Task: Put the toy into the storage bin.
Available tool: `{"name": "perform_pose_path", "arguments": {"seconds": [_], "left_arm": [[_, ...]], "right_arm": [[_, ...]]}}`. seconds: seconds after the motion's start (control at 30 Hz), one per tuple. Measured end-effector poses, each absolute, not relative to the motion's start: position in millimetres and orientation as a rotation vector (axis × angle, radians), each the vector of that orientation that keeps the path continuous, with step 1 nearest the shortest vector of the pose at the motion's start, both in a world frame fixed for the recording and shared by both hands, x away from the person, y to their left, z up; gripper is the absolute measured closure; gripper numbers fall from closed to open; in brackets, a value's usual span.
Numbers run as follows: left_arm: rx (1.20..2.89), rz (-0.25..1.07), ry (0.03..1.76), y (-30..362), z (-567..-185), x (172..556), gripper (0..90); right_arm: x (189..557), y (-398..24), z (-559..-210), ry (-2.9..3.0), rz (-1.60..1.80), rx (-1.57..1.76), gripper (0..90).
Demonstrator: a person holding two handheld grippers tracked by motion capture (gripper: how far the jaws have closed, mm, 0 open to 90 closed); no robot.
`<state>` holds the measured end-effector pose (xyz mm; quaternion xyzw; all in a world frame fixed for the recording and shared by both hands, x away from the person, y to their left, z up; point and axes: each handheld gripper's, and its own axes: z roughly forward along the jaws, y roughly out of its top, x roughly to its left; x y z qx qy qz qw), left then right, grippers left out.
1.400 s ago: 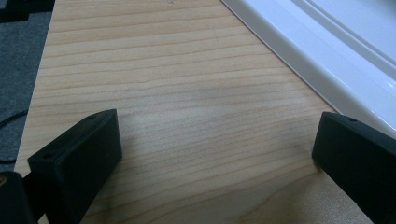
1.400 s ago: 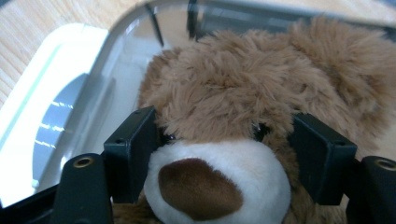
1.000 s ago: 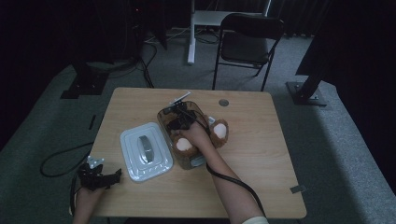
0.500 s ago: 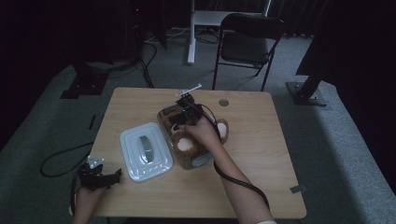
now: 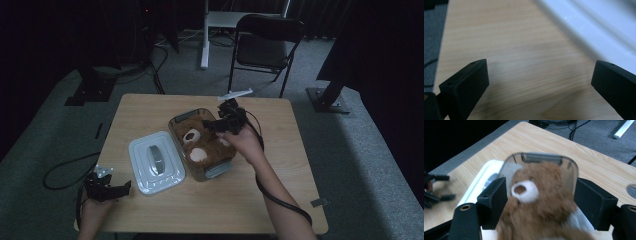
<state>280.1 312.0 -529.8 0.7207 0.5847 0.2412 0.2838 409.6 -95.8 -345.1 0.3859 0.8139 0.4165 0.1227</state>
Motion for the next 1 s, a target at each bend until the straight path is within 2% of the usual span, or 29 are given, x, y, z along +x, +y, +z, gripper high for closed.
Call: {"name": "perform_pose_path", "arguments": {"seconds": [0.2, 0.3, 0.47, 0.7, 0.9, 1.0], "left_arm": [[1.885, 0.593, 1.443, 285.8, -494.9, 271.6, 2.2], [1.893, 0.609, 1.406, 272.6, -481.7, 267.9, 2.2], [1.838, 0.588, 1.282, 238.6, -441.0, 259.2, 2.2], [1.847, 0.558, 1.125, 200.9, -407.4, 259.0, 2.2], [1.901, 0.532, 1.041, 169.1, -398.6, 271.5, 2.3], [1.908, 0.508, 1.034, 157.6, -399.8, 281.2, 2.2]], "right_arm": [[392.8, -128.7, -351.6, 2.358, 1.227, 1.128, 26.5], [388.0, -136.1, -354.8, 2.361, 1.221, 1.126, 26.8], [377.0, -156.6, -365.3, 2.361, 1.212, 1.136, 27.5], [377.3, -172.8, -375.3, 2.349, 1.223, 1.171, 34.9], [373.7, -162.5, -383.2, 2.407, 1.204, 1.088, 48.7], [376.9, -153.5, -390.0, 2.444, 1.187, 1.067, 49.4]]}}
